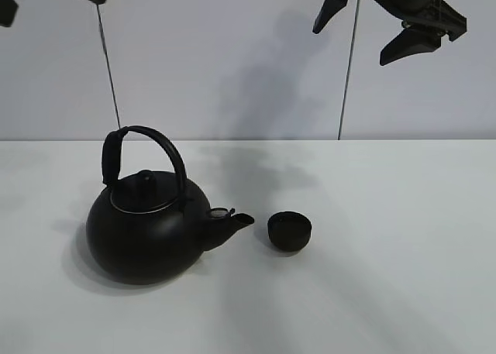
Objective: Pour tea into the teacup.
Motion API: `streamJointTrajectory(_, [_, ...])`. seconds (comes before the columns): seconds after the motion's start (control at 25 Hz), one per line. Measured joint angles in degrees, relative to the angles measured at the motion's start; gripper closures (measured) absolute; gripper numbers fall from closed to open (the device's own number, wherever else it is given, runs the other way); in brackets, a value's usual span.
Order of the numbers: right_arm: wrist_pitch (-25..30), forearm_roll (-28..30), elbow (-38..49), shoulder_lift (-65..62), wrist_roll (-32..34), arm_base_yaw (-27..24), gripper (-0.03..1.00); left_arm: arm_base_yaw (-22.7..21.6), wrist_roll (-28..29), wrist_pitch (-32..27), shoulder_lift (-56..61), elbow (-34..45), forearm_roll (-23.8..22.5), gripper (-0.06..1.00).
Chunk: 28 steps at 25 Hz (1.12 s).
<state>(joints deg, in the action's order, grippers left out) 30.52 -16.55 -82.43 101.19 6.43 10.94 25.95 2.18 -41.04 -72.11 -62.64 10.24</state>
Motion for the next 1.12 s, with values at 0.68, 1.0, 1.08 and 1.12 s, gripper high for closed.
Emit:
streamJointTrajectory(0.68, [0.1, -0.6, 0.0, 0.0, 0.0, 0.0, 0.32, -0.8, -1.4, -16.2, -23.6, -24.6, 6.0, 0.25])
streamJointTrajectory(1.0, [11.5, -10.4, 0.0, 0.0, 1.4, 0.0, 0.32, -0.8, -0.9, -17.3, -23.7, -24.7, 6.2, 0.25])
streamJointTrajectory(1.08, [15.0, -11.4, 0.0, 0.0, 1.5, 0.0, 0.32, -0.8, -0.8, -17.3, -23.7, -24.0, 7.0, 0.25])
streamJointTrajectory(1.12, [16.7, -11.6, 0.0, 0.0, 1.5, 0.0, 0.32, -0.8, -0.8, -17.3, -23.7, -23.7, 7.3, 0.25])
